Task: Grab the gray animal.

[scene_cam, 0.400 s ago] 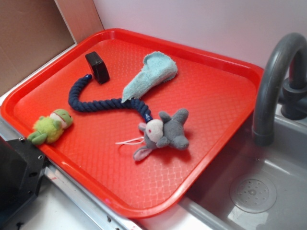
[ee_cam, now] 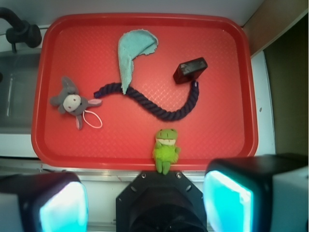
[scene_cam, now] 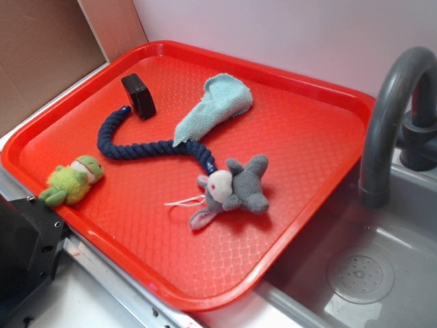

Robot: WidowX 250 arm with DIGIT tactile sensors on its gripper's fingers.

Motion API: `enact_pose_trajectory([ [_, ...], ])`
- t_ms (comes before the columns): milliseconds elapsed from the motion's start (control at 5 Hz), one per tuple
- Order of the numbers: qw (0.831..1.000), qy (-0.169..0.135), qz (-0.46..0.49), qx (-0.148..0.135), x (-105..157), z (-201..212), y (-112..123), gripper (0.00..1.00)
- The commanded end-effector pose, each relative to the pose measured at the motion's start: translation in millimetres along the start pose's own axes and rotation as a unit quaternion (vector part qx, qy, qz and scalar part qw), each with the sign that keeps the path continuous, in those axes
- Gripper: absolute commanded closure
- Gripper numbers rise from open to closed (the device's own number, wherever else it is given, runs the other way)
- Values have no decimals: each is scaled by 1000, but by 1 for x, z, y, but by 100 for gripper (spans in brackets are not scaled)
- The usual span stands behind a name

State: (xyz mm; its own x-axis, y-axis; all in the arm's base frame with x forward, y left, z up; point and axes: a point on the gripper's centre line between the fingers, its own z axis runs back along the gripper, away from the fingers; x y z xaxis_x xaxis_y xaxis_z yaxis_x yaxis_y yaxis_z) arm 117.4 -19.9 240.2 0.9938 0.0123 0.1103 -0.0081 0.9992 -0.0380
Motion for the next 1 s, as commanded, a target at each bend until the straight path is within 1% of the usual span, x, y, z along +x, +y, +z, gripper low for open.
enact_pose_trajectory([
  [0,989,-49,-140,-12,36,-30,-42,0],
  [200,975,-58,-208,-55,48,-53,-72,0],
  [400,964,-37,-249,-86,56,-79,-93,0],
  [600,955,-7,-286,-84,63,-111,-111,0],
  [800,945,31,-315,-81,66,-142,-123,0],
])
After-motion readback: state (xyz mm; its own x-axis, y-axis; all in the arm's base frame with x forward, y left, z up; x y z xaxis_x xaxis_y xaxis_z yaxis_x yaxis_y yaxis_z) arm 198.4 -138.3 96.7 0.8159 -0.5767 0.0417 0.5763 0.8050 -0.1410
